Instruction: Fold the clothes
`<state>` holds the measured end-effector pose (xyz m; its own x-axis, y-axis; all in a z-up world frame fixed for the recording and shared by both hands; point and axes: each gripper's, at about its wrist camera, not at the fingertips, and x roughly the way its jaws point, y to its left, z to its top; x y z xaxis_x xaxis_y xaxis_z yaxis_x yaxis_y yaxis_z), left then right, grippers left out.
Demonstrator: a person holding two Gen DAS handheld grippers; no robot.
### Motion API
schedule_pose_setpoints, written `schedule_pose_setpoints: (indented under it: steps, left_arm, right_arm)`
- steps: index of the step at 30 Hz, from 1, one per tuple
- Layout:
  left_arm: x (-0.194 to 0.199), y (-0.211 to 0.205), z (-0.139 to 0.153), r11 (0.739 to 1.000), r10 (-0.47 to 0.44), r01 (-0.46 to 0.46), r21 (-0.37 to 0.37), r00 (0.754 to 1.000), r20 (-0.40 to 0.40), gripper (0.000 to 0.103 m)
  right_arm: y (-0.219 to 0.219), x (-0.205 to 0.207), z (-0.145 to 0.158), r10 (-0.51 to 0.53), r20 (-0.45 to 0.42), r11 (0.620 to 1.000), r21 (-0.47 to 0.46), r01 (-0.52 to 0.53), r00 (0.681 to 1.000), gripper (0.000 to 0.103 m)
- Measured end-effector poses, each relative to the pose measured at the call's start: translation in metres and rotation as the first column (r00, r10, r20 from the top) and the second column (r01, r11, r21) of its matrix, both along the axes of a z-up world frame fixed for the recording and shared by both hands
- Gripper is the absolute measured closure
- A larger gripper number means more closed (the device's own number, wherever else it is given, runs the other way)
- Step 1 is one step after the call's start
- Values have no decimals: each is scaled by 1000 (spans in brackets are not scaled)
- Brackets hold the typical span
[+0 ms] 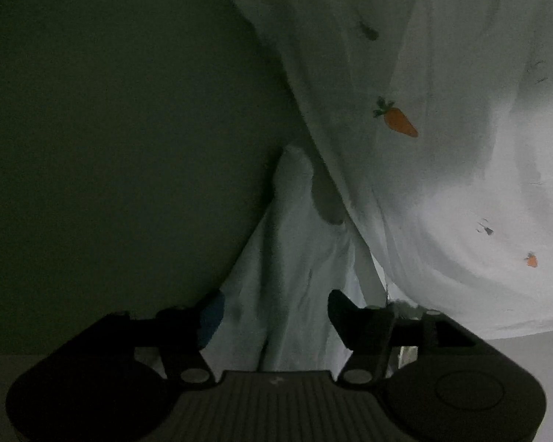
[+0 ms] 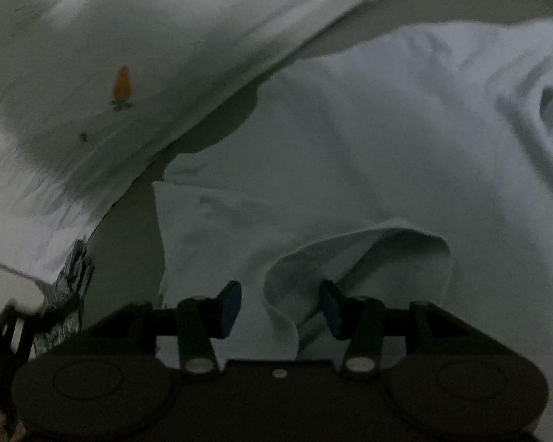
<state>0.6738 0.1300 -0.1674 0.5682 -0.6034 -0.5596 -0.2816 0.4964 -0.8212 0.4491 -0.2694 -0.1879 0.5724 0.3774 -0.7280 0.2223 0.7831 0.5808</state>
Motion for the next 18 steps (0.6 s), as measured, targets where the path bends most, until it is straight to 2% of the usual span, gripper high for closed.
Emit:
schedule_pose_setpoints:
  steps: [4, 5, 6, 9, 11, 12, 13, 14, 15, 18]
  left_arm:
    - [58, -20, -10, 998, -37, 37, 45, 999, 3, 31]
    - [69, -23, -12, 997, -42, 42, 66, 999, 2, 31]
    - [81, -27, -14, 995, -49, 49, 89, 999, 1, 31]
    - [110, -41, -21, 984, -74, 74, 164, 997, -6, 31]
    - [119, -45, -21, 984, -67, 63, 165, 998, 19, 30]
    - [123, -46, -21, 986, -58, 53, 158, 998, 33, 36]
    - [129, -48, -23, 987, -44, 37, 159, 998, 36, 53]
    - [132, -50, -24, 986, -35, 29, 166, 999, 32, 67]
    - [135, -51, -27, 984, -28, 23, 175, 999, 26, 98]
    - [139, -52, -28, 982, -2, -3, 190, 1000, 24, 98]
  right_arm:
    - [-6, 5, -5, -49, -12, 997, 51, 50, 999, 84]
    - [-8, 6, -6, -57, -10, 997, 59, 58, 998, 94]
    - [-10, 7, -6, -62, -3, 996, 67, 62, 998, 100]
    - [-15, 8, -2, -65, 49, 994, 85, 61, 997, 101]
    - [-19, 11, 2, -61, 84, 994, 93, 53, 995, 102]
    - [-22, 12, 5, -63, 99, 994, 98, 53, 993, 102]
    - [-24, 14, 8, -65, 113, 993, 103, 53, 991, 102]
    - [-27, 16, 10, -71, 126, 992, 112, 56, 989, 102]
    - [-30, 18, 12, -85, 138, 989, 131, 67, 987, 102]
    - [-43, 25, 16, -154, 174, 969, 221, 114, 973, 102]
